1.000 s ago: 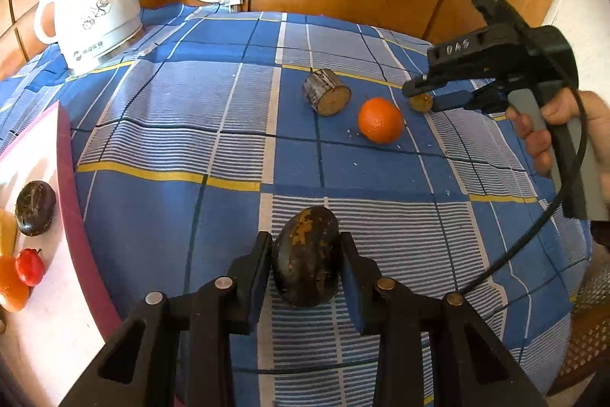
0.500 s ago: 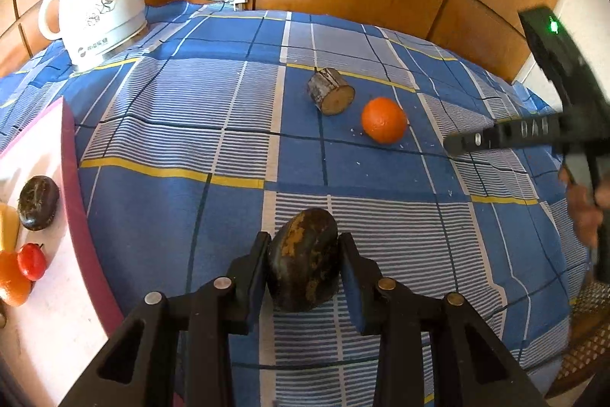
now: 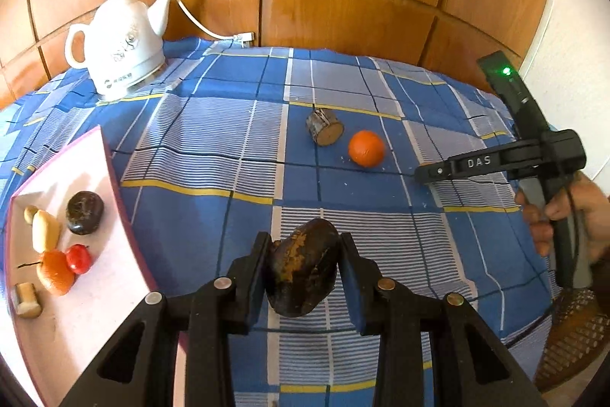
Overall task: Organize fruits
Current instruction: 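Hold the dark brown fruit in the left gripper while the right gripper grasps the yellow lemon, then carry the dark brown fruit with the left gripper into the tray and release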
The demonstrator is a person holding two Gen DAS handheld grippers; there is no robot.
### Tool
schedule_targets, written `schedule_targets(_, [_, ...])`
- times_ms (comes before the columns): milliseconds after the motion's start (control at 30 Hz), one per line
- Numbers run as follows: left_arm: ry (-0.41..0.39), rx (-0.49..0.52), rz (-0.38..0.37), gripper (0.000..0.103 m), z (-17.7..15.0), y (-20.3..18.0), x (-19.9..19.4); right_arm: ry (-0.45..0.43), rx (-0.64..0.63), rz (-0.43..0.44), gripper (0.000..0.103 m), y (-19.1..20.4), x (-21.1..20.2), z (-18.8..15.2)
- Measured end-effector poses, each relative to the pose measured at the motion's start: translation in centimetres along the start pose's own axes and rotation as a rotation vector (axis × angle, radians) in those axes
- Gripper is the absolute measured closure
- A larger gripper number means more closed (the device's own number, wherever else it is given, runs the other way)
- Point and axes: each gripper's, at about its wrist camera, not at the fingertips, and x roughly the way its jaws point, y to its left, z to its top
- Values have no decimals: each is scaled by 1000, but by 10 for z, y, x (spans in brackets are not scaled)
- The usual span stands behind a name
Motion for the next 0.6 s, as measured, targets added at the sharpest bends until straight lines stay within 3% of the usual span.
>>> schedule_targets(600, [-21,-90,49,68,-6,32,-24,-12,-59,-45,74,12,6,1])
